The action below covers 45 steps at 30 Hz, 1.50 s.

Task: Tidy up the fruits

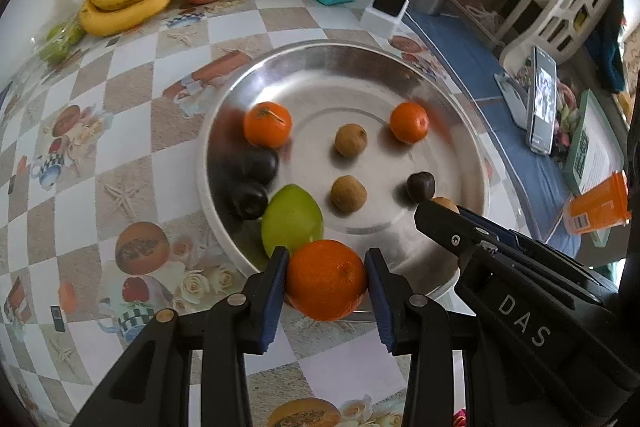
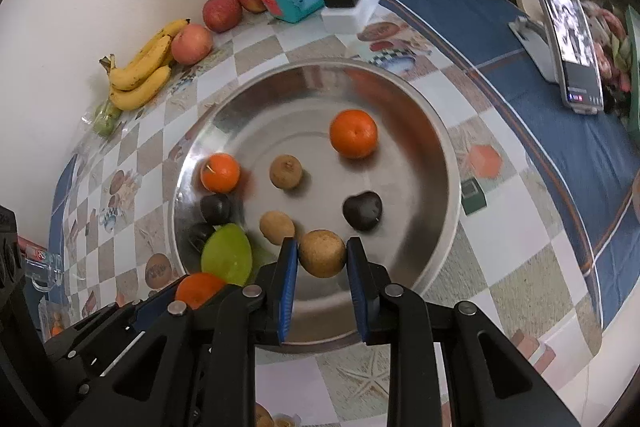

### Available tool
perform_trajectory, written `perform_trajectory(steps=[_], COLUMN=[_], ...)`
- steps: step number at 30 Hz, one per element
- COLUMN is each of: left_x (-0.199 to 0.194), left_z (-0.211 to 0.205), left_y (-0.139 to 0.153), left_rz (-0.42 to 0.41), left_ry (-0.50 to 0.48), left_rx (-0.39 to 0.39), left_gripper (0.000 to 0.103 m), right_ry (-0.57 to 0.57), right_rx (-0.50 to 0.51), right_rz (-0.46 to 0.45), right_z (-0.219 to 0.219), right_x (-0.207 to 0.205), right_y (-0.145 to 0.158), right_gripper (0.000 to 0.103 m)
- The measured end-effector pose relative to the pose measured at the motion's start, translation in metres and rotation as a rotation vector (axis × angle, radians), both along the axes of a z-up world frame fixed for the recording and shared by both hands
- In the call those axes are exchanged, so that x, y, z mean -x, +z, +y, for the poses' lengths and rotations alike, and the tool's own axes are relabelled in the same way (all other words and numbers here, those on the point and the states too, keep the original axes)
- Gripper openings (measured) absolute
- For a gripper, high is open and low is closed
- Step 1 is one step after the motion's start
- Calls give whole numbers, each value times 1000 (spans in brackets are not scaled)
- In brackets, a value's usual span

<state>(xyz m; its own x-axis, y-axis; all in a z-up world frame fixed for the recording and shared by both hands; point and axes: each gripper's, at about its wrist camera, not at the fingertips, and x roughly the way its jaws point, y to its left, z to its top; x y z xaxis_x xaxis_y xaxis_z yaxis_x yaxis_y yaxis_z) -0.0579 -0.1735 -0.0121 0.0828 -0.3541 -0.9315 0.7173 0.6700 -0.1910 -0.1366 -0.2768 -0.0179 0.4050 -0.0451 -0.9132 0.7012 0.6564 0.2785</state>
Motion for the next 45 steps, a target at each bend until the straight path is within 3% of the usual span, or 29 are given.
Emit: perform_trajectory(steps=[12, 17, 23, 26, 29, 31, 34, 37, 38, 40, 45], left_x=[9, 11, 10, 8, 4, -2, -11, -18, -20, -25, -30], left_z=[-4, 2, 15, 26, 41, 54, 75, 94, 101, 114, 136], left_y=[-5, -4, 1, 5, 8, 9, 12, 17, 19, 23, 32], left_rz=[-36, -17, -8, -25, -45, -62, -104, -167, -197, -250, -329], left_ry=[-36, -32, -6, 27, 72, 130, 221, 299, 329, 385, 442], left_rx=[-11, 23, 56, 60, 54, 47, 26, -2, -18, -48, -90], left_gripper=[43, 54, 59, 70, 70, 72, 83, 84, 89, 96, 97], right_ry=[-54, -68, -67, -51, -35, -20, -5, 19, 31, 56, 136], right_rx=[-103, -130, -124, -108, -91, -92, -85, -52, -44, -22, 28], right_rz=[-8, -20, -49, -84, -113, -121, -129, -121, -117, -109, -52], right_z=[-6, -8, -4, 1, 7, 13, 19, 28, 32, 40, 63], right_x=[16, 22, 27, 29, 29, 29, 28, 24, 23, 19, 6], right_y=[-18, -20, -14, -7, 1, 4, 9, 17, 18, 22, 21], right_gripper=[27, 28, 28, 28, 28, 28, 28, 32, 37, 37, 43])
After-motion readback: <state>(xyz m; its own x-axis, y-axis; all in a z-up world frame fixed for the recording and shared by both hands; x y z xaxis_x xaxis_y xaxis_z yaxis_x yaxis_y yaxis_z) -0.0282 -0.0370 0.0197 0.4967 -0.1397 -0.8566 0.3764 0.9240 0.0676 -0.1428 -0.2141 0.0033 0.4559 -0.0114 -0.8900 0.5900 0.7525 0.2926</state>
